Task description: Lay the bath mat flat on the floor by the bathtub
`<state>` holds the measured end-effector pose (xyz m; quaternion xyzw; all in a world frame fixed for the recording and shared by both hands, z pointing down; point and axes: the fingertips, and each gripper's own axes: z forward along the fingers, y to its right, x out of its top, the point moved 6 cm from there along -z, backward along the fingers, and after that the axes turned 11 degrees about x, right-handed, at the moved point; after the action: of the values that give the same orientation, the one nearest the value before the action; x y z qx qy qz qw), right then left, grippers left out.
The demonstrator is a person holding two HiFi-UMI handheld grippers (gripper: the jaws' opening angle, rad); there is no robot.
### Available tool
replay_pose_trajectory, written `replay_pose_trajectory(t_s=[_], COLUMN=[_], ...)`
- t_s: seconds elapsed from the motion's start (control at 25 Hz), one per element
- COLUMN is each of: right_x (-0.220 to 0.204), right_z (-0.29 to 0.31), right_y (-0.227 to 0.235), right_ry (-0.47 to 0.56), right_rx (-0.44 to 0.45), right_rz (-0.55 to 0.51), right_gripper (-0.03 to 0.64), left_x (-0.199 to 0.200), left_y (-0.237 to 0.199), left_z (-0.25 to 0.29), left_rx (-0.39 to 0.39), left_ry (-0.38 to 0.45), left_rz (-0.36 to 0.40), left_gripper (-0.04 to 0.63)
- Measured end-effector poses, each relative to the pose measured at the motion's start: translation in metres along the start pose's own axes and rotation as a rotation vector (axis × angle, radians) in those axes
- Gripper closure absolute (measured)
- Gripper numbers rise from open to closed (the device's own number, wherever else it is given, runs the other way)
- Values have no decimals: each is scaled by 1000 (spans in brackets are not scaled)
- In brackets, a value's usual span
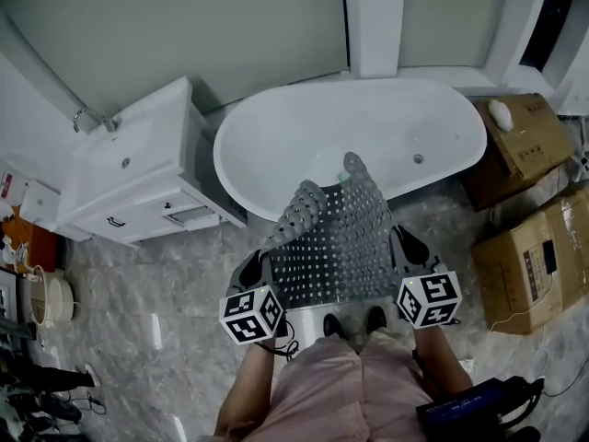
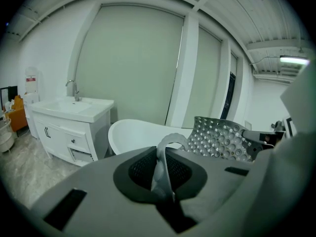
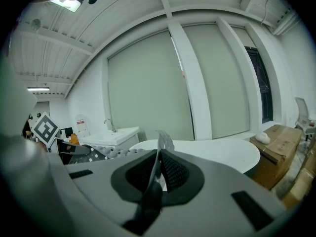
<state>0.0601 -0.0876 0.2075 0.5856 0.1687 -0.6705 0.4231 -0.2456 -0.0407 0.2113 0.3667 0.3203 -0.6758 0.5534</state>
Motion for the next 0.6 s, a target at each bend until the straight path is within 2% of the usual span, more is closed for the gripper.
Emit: replay_pose_trajectory(t_s=[0.24,0.6], right_x=[0,-17], right_z=[-6,-13], right_y=[4,7], right_ry=[-16,-71], right_rx=[7,24], right_rz=[-12,8], right_gripper=[586,585], left_x=[-6,-29], left_y=[7,9], left_z=[-1,-8], left_rx=[2,31], left_ry=[-8,-68], left_rz=[-3,-10], left_gripper=[557,557])
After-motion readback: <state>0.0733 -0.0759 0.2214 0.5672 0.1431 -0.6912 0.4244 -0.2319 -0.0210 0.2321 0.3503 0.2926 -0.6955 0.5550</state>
